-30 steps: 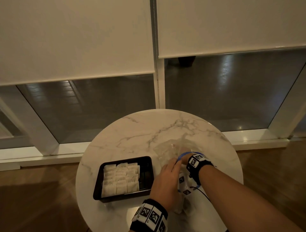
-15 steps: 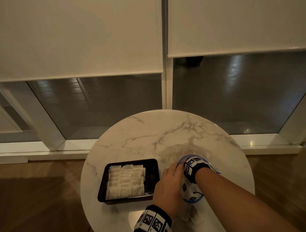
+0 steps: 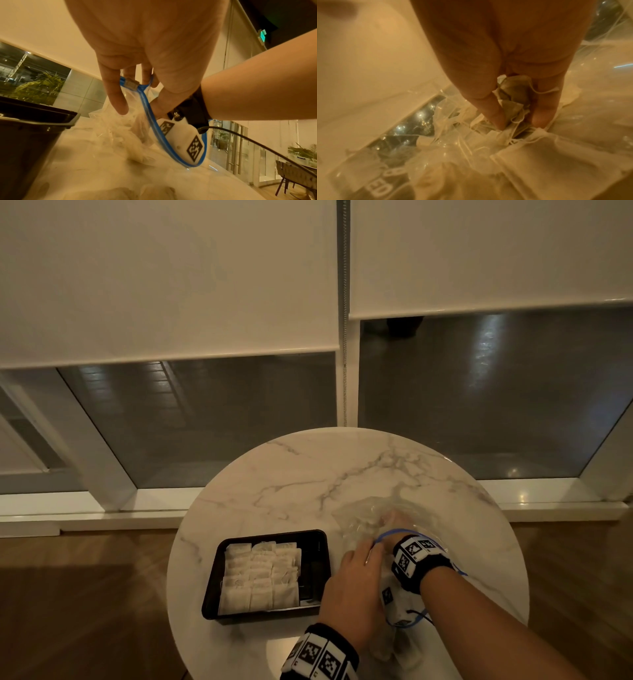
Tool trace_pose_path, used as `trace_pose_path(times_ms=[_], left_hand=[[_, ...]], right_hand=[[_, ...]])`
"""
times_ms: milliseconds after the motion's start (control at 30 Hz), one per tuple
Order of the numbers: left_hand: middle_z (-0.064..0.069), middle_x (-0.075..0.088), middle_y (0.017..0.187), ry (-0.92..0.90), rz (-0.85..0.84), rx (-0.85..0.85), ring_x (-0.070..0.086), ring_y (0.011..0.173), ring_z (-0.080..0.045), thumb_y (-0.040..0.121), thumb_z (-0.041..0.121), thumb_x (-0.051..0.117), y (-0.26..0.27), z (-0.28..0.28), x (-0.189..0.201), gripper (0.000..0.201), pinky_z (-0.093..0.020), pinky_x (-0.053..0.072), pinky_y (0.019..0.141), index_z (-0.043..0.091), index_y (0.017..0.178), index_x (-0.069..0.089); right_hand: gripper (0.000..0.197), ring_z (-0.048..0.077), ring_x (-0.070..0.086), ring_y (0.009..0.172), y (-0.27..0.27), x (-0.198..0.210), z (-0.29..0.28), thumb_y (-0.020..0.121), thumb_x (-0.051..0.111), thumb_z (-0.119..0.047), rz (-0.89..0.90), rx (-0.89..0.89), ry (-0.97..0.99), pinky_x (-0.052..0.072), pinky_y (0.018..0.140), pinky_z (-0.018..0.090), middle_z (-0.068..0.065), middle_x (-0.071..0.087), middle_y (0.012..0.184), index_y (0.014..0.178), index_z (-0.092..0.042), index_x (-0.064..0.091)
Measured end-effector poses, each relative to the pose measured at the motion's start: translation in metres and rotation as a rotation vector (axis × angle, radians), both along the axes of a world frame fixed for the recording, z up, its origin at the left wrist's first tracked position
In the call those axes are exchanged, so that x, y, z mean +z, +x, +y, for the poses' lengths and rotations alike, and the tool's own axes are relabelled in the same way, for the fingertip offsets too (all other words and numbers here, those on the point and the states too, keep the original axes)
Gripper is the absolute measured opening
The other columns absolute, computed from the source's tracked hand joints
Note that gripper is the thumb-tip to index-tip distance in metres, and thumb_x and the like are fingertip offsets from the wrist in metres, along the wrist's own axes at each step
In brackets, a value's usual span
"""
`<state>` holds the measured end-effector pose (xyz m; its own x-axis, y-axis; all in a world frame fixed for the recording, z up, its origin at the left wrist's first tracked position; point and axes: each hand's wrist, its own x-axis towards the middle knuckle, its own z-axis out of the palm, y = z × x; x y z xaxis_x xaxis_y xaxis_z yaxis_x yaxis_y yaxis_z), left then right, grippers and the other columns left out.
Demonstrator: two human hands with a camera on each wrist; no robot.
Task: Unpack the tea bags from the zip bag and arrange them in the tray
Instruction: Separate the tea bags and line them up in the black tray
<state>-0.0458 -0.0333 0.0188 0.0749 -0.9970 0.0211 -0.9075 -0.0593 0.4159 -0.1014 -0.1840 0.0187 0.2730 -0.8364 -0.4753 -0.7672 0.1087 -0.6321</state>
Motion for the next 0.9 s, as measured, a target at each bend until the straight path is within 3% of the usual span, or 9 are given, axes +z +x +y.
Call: trace_pose_path(times_ms=[33,100,167,233,400,567,600,700,900], left_hand=[[0.006,0.019,0.159,-0.008,-0.004,0.000,0.035,0.138,-0.022,0.084,0.004,0.063,-0.001,-0.001,-0.002,0.082,-0.042,0.052,0.099,0.024,0.153,0.023],[0.008,0.019,0.159,-0.028,-0.001,0.001,0.036,0.137,-0.021,0.085,0.003,0.062,-0.002,-0.001,-0.004,0.081,-0.041,0.052,0.100,0.026,0.152,0.023],[0.009,0.019,0.158,-0.051,0.005,-0.003,0.037,0.136,-0.021,0.085,0.003,0.060,-0.002,-0.001,-0.006,0.080,-0.040,0.052,0.100,0.026,0.151,0.023],[0.009,0.020,0.158,-0.067,0.016,-0.002,0.038,0.135,-0.020,0.086,0.005,0.060,-0.001,-0.002,-0.007,0.078,-0.039,0.052,0.100,0.026,0.151,0.024],[0.009,0.011,0.163,-0.053,0.035,0.015,0.032,0.143,-0.019,0.088,0.010,0.068,0.002,-0.007,-0.012,0.089,-0.037,0.046,0.109,0.026,0.157,0.014],[0.006,0.009,0.166,-0.104,0.021,0.000,0.033,0.143,-0.020,0.090,0.003,0.065,0.004,-0.017,-0.020,0.091,-0.028,0.038,0.113,0.023,0.160,0.011],[0.005,0.010,0.166,-0.114,0.014,-0.009,0.034,0.142,-0.021,0.089,0.001,0.064,0.002,-0.019,-0.020,0.090,-0.028,0.038,0.113,0.022,0.160,0.012],[0.001,0.012,0.166,-0.134,0.021,-0.031,0.039,0.139,-0.025,0.088,-0.003,0.061,-0.004,-0.022,-0.021,0.089,-0.032,0.041,0.111,0.018,0.160,0.013],[0.005,0.014,0.165,-0.126,0.165,-0.070,0.037,0.142,-0.020,0.088,0.006,0.063,-0.005,-0.020,-0.024,0.088,-0.029,0.035,0.118,0.023,0.160,0.015]], right_hand=[[0.029,0.022,0.049,0.079,0.000,-0.006,-0.005,0.103,0.048,-0.008,-0.029,-0.038,-0.015,0.041,0.097,0.035,0.005,0.051,0.084,0.076,-0.019,0.045],[0.027,0.024,0.051,0.084,-0.003,-0.006,-0.008,0.100,0.053,-0.008,-0.026,-0.043,-0.075,0.041,0.091,0.034,0.012,0.058,0.097,0.075,-0.016,0.045],[0.013,0.033,0.055,0.118,-0.009,0.002,-0.004,0.100,0.052,-0.006,-0.004,0.006,-0.031,0.040,0.095,0.032,0.020,0.055,0.135,0.111,-0.005,0.059],[0.040,0.032,0.038,0.142,-0.017,0.013,0.006,0.104,0.045,-0.008,0.071,0.113,0.009,0.030,0.111,0.033,0.020,0.040,0.152,0.142,0.003,0.044],[0.040,0.027,0.050,0.133,-0.022,-0.009,0.003,0.107,0.035,-0.021,0.133,0.027,0.112,0.040,0.106,0.031,0.014,0.052,0.144,0.141,-0.005,0.048],[0.021,0.021,0.060,0.076,-0.029,-0.012,0.004,0.098,0.046,-0.021,0.105,-0.082,0.082,0.049,0.075,0.030,0.005,0.061,0.076,0.085,-0.013,0.060],[0.020,0.020,0.059,0.079,-0.029,-0.009,0.006,0.099,0.044,-0.019,0.138,-0.053,0.106,0.048,0.077,0.030,0.005,0.059,0.076,0.086,-0.012,0.057],[0.038,0.021,0.057,0.111,-0.031,-0.011,0.009,0.099,0.046,-0.006,0.091,-0.083,0.155,0.047,0.098,0.032,0.012,0.063,0.118,0.138,-0.006,0.047],[0.032,0.026,0.061,0.114,-0.045,-0.004,0.014,0.101,0.048,-0.012,-0.052,-0.238,0.115,0.047,0.093,0.030,0.015,0.063,0.127,0.131,-0.005,0.058]])
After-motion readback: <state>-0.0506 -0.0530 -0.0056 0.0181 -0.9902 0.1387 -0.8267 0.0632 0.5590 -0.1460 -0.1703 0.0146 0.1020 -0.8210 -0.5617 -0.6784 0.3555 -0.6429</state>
